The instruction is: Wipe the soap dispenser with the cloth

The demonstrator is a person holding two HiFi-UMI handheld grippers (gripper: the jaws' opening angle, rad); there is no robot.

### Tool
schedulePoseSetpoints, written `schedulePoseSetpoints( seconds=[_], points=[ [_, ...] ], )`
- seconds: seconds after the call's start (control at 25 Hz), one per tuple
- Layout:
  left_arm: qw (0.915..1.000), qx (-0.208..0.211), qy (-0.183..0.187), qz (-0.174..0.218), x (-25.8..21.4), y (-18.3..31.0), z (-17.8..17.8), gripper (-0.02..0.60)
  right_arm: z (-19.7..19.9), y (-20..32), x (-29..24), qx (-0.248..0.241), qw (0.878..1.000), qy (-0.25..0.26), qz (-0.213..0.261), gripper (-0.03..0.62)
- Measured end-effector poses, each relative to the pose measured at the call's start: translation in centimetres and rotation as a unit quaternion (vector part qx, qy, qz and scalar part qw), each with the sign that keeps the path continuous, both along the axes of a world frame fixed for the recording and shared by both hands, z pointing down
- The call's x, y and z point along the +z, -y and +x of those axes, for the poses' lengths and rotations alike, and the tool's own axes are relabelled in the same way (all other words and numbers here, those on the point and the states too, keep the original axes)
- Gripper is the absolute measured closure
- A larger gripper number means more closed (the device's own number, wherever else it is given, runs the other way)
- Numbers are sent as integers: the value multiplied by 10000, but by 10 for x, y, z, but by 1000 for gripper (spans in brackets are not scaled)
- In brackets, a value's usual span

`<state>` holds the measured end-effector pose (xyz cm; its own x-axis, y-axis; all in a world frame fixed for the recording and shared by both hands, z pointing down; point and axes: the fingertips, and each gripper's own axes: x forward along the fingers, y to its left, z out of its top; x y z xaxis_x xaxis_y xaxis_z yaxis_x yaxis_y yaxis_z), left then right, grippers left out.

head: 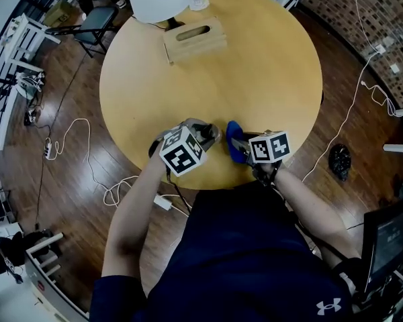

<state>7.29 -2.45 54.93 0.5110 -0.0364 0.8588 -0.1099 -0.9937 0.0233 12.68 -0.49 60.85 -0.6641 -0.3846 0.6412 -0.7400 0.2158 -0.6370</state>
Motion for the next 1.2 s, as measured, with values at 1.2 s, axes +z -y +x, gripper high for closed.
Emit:
schedulePoseSetpoints(
  seconds=[1.2],
  points=[
    [8803, -3885, -2272, -1500, 34, -54, -143, 449, -124, 36, -24, -1505, 9798, -901, 956, 499]
  ],
)
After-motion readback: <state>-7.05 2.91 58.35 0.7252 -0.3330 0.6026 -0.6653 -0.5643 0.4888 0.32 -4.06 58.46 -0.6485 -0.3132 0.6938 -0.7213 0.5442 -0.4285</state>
